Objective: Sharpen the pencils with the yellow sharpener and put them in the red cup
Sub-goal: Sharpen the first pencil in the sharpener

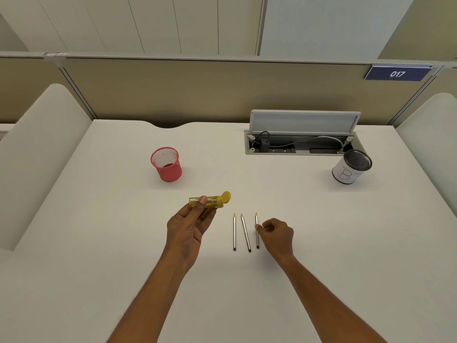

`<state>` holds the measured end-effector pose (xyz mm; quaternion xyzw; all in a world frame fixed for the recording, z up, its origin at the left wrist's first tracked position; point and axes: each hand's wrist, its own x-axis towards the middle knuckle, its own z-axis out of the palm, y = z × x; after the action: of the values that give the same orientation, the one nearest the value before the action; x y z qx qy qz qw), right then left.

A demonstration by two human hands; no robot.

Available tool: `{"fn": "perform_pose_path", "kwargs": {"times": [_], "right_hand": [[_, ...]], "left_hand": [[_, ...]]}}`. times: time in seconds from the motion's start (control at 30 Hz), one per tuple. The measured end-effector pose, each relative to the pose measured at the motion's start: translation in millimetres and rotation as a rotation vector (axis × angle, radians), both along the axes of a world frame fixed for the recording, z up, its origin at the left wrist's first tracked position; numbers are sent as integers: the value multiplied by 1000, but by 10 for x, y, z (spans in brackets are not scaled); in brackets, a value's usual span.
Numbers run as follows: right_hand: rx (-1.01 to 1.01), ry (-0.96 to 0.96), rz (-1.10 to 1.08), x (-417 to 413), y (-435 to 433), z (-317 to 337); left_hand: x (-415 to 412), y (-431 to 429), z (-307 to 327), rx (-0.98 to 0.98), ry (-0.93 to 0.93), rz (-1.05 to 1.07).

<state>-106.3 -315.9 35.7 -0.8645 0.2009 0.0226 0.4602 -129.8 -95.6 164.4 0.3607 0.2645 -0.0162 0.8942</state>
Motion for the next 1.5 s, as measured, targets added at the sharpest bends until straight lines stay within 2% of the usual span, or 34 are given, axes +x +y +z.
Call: {"fn": "perform_pose_path", "kwargs": {"times": [0.27, 0.73, 1.0, 1.2, 1.5], "right_hand": [[-158, 119, 48, 132, 84, -110], [-163, 160, 78, 42, 118, -23], [-67, -22, 285, 126, 70, 667], [110, -183, 443, 24, 98, 1395], [-77, -433, 615, -193, 20, 1621]], "left_hand": [[19, -19, -34, -2, 15, -7], [-5, -64, -34, -5, 25, -4], [-4, -28, 36, 1, 4, -10], [-2, -44, 73, 2, 0, -11], [-32, 17, 111, 5, -6, -9]]}}
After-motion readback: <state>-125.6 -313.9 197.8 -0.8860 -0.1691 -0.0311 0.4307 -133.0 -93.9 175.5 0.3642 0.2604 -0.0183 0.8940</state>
